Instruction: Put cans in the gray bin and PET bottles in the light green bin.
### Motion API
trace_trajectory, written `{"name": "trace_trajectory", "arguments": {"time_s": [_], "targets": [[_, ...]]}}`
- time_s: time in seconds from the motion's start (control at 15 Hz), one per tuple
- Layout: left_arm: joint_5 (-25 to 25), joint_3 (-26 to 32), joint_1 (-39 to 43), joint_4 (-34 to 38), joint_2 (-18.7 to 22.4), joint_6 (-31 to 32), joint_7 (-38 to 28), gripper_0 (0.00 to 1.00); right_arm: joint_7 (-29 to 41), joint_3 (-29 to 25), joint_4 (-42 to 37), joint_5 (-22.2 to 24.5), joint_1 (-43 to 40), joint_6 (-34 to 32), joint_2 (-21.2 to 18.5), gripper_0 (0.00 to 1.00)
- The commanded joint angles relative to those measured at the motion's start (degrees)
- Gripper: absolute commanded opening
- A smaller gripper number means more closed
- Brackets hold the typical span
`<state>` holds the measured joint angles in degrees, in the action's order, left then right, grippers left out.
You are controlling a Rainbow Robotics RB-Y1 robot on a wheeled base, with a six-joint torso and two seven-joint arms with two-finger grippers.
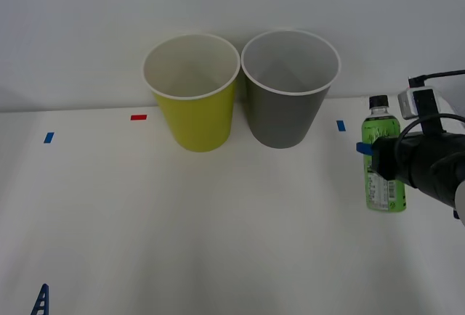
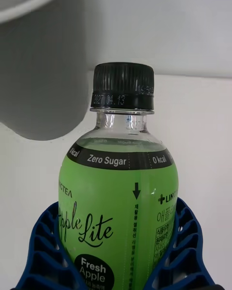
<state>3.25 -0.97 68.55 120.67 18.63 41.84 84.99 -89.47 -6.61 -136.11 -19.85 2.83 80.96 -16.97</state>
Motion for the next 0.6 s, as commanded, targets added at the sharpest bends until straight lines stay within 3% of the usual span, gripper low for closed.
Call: {"name": "trace_trajectory", "arguments": {"time_s": [0.07, 0.27, 0.6], "targets": [[0.0, 0.0, 0.0, 0.0, 0.0, 0.0, 0.0, 1.0, -2.1, -1.7, -3.6, -1.3, 0.0, 0.0, 2.5, 0.0], [0.0, 0.0, 0.0, 0.0, 0.0, 0.0, 0.0, 1.0, -2.7, -1.9, -6.1, -2.5, 0.0, -2.9, 3.4, 0.0], [0.0, 0.0, 0.0, 0.0, 0.0, 0.0, 0.0, 1.0, -3.0, 1.7, -5.5, -3.6, 1.5, -14.3, 4.7, 0.0]]}}
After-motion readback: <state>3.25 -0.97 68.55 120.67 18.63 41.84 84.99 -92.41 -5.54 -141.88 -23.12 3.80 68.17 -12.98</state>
